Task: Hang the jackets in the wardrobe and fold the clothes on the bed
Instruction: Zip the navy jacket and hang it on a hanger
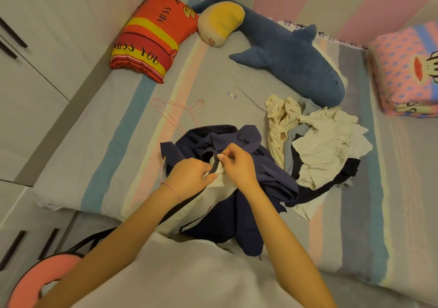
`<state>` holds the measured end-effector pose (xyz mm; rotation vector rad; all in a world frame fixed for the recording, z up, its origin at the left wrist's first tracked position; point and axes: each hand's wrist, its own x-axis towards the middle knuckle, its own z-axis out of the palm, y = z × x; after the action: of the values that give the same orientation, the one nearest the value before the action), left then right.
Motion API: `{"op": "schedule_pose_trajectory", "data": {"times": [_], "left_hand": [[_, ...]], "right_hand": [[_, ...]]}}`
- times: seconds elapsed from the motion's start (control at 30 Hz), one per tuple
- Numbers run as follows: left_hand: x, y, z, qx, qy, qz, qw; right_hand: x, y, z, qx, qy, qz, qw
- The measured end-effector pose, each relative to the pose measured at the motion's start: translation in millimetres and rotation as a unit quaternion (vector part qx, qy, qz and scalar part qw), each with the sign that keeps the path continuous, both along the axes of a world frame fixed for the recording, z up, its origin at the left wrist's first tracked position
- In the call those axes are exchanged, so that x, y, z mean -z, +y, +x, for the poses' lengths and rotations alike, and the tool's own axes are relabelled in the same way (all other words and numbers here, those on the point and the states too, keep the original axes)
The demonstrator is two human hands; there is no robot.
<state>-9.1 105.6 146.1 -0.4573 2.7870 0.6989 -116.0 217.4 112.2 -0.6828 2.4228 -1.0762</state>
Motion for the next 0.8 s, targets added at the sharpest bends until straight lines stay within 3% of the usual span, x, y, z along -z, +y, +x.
{"op": "schedule_pose_trajectory", "data": {"times": [0.2, 0.27, 0.37, 0.43, 0.5, 0.6, 0.67, 0.73, 0.8], "left_hand": [[-1, 1, 19, 0.049, -0.010, -0.011, 0.999], [-3, 3, 25, 0.063, -0.016, 0.000, 0.998], [-5, 4, 34, 0.094, -0.047, 0.015, 0.994], [-4, 8, 41, 0.114, -0.068, 0.026, 0.991], [-3, 13, 47, 0.124, -0.090, 0.044, 0.987], [-2, 14, 55, 0.127, -0.087, 0.086, 0.984], [-1, 7, 62, 0.124, -0.079, 0.110, 0.983], [-2, -5, 72, 0.112, -0.112, 0.155, 0.975], [-2, -23, 83, 0.102, -0.203, 0.229, 0.947]], "right_hand": [[21, -2, -28, -0.013, -0.009, 0.066, 0.998], [25, -4, -35, -0.064, -0.068, 0.073, 0.993], [17, -5, -49, -0.163, -0.217, 0.134, 0.953], [18, -10, -61, -0.107, -0.270, 0.163, 0.943], [25, -22, -68, -0.025, -0.241, 0.199, 0.950], [42, -38, -57, -0.058, -0.260, 0.337, 0.903], [56, -44, -43, -0.052, -0.290, 0.362, 0.884], [56, -45, -28, -0.014, -0.342, 0.313, 0.886], [47, -50, -25, 0.149, -0.500, 0.134, 0.842]]}}
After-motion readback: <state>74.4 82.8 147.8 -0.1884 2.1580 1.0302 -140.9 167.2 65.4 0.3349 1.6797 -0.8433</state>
